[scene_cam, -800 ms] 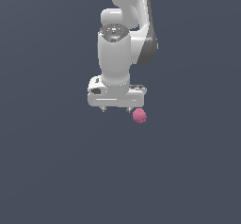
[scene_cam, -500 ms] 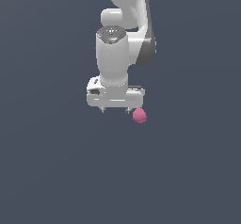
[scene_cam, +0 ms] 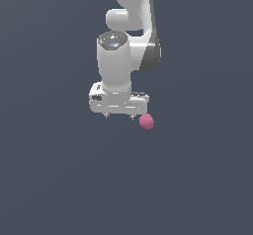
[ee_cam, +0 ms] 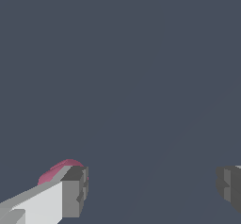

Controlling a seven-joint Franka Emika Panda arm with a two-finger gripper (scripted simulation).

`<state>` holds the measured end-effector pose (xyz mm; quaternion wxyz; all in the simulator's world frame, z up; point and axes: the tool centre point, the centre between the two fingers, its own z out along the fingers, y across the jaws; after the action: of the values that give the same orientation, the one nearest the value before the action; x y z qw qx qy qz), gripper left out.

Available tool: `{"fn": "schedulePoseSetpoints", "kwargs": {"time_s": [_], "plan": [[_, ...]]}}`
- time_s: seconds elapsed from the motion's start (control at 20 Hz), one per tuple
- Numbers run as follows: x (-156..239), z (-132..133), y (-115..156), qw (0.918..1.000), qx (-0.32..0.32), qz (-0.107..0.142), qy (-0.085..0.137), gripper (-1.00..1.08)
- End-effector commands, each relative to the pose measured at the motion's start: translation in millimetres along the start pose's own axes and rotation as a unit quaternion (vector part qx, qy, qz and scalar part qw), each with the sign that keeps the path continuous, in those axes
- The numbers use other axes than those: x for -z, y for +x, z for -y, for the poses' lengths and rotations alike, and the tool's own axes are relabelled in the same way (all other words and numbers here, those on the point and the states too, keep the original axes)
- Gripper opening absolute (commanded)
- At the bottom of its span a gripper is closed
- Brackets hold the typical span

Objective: Pick up the object and move it to a goal position.

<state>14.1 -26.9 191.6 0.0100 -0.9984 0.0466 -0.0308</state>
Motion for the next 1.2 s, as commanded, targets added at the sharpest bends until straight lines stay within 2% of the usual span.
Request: {"fn": "schedulePoseSetpoints", "kwargs": {"time_s": [0.0,0.35,0.75,0.95,1.15], "plan": [[-4,5,-3,1.0000,0.009,0.002,0.000,1.00],[-35,44,-28,0.9965,0.083,0.012,-0.004,1.00],[-79,100,-76,0.9792,0.201,0.028,-0.005,1.00],[-89,113,-90,0.9728,0.229,0.031,-0.004,1.00],[-90,115,-91,0.9722,0.232,0.032,-0.004,1.00]]}}
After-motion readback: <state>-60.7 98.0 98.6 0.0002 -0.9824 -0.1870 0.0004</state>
